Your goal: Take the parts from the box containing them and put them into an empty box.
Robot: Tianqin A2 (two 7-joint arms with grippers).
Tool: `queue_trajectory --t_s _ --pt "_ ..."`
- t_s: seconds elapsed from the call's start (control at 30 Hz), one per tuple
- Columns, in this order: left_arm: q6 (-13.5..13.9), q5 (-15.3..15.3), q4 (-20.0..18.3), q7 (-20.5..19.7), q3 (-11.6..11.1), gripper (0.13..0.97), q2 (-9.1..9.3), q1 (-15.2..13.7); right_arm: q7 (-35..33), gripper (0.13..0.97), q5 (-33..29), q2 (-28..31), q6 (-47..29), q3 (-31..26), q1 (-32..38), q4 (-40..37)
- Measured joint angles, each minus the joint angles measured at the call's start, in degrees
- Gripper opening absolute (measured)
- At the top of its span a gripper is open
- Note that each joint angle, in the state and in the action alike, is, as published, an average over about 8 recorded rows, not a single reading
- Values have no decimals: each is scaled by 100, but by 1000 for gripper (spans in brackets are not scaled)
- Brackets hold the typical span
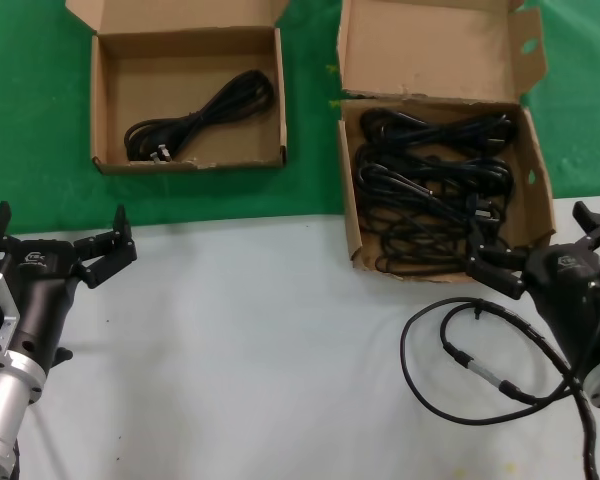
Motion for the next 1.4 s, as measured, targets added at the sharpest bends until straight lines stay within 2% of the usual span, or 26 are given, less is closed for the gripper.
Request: queue_trajectory --t_s 1.4 --pt "0 0 0 0 0 966 0 0 0 966 0 0 0 0 0 0"
